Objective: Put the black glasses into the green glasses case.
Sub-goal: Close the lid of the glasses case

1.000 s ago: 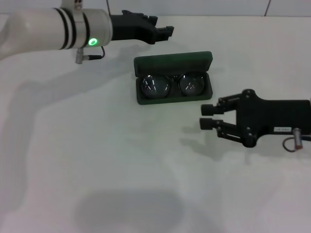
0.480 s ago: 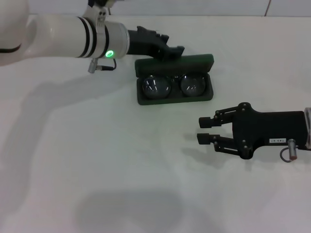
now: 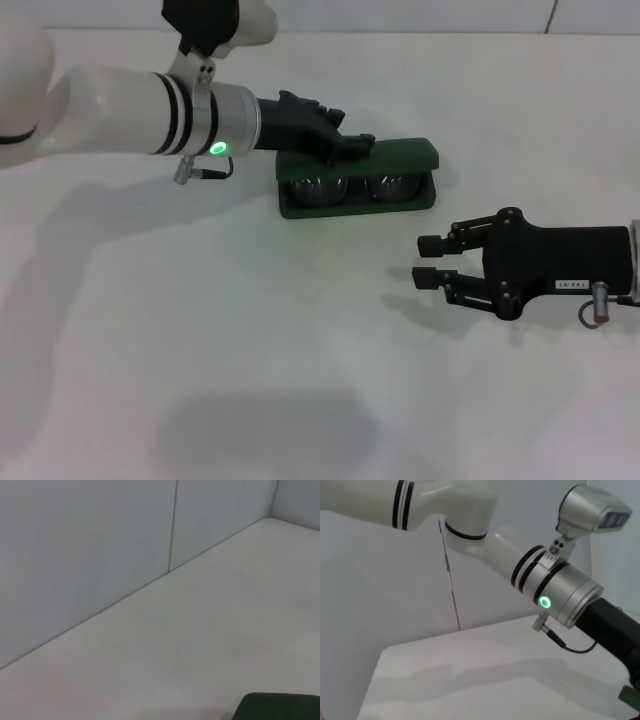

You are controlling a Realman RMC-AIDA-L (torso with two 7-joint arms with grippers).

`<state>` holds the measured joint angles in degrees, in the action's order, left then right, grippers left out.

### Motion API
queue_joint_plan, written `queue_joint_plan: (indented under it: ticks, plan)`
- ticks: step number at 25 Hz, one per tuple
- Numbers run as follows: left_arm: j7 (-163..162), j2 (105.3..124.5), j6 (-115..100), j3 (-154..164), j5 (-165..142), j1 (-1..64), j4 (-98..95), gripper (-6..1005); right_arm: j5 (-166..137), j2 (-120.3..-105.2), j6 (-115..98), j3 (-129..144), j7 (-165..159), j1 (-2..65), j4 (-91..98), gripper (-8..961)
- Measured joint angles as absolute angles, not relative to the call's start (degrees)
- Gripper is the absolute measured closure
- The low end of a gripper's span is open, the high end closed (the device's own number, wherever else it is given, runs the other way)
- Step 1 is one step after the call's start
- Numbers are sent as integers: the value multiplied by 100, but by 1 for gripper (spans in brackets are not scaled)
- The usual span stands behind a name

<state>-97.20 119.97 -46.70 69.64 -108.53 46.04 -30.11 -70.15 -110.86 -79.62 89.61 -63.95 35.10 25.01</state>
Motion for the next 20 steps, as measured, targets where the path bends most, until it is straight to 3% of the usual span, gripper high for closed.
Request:
queue_joint_plan:
  ticks: [20]
  plan:
    - [-8972, 12017, -4723, 7247, -10457, 4313, -3014, 440, -7023, -11143, -7927, 8955, -6398, 3514, 2515, 596]
